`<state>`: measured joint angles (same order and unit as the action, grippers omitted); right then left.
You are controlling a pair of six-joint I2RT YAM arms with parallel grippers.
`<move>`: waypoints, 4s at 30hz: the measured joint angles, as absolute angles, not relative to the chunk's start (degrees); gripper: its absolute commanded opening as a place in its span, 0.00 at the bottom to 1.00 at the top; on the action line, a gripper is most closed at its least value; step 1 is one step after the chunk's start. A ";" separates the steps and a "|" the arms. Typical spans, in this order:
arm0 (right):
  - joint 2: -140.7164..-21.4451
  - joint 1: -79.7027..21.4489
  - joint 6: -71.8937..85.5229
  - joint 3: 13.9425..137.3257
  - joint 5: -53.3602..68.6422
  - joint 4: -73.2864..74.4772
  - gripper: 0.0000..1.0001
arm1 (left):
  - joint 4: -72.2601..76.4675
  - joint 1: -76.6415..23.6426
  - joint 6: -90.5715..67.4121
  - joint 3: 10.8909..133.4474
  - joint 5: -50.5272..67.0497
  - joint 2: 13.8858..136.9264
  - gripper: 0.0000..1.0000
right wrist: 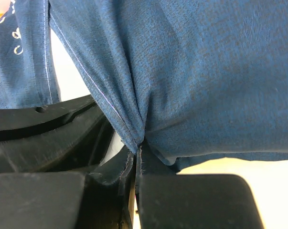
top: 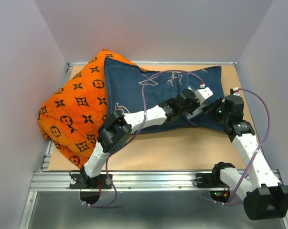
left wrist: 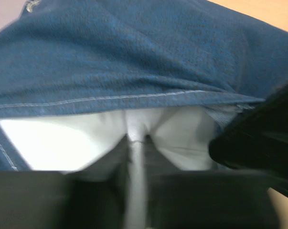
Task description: Remove the pillowcase from the pillow
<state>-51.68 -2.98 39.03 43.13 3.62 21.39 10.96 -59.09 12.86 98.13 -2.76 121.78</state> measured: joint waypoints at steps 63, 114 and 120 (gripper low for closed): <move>-76.62 -3.49 34.17 49.78 2.22 19.07 0.93 | 2.52 -42.44 -31.77 70.19 -2.85 90.32 0.00; -61.80 1.06 49.04 27.05 26.44 -34.00 0.01 | -14.44 -53.65 -11.05 103.85 -7.07 109.14 0.79; -61.80 1.06 49.58 27.05 27.11 -33.82 0.01 | -14.37 -53.67 -11.51 105.21 -5.65 113.54 0.81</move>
<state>-61.80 1.06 49.58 27.05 27.11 -33.82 -14.37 -53.67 -11.51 105.21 -5.65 113.54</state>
